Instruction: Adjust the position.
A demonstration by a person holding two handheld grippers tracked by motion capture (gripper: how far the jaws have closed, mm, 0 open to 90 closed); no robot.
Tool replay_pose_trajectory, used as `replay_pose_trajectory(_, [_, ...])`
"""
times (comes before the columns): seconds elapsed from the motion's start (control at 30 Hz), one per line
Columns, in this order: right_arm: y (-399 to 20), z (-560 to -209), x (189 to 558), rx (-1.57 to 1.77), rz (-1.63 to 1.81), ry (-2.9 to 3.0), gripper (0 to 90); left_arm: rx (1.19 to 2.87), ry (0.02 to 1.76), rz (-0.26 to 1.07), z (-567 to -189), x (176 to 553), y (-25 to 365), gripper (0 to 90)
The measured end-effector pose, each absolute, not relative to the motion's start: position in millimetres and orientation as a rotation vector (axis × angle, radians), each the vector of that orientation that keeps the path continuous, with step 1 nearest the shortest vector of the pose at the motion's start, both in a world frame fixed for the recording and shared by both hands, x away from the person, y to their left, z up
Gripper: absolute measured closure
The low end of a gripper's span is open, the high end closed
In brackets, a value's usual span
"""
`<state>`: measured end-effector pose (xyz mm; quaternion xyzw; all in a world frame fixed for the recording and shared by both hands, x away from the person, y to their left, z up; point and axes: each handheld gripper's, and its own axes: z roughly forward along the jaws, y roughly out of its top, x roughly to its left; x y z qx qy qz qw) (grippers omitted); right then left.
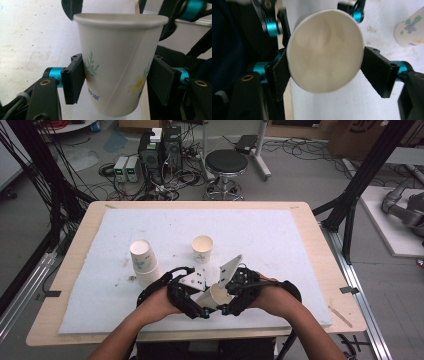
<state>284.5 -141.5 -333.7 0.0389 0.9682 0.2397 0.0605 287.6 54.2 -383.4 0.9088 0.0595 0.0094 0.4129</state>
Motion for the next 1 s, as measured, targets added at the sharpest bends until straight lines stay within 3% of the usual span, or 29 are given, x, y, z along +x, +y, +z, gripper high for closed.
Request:
replay_pose_trajectory(0.07, [-146.2,-331.8,285.9,0.141,0.822,2.916,22.0,2.27,0.169,0.024,-385.6,286.9,55.9,33.0])
replay_pose_trajectory(0.4, [-185.0,-320.0,283.3,0.326,1.196,2.768,21.4,2.157,0.281,0.039,-400.6,286.4,72.2,32.4])
replay_pose_trajectory(1.0, [-242.5,-352.7,272.0,0.618,1.319,2.457,21.5,1.961,0.425,0.169,-406.8,287.7,101.3,31.6])
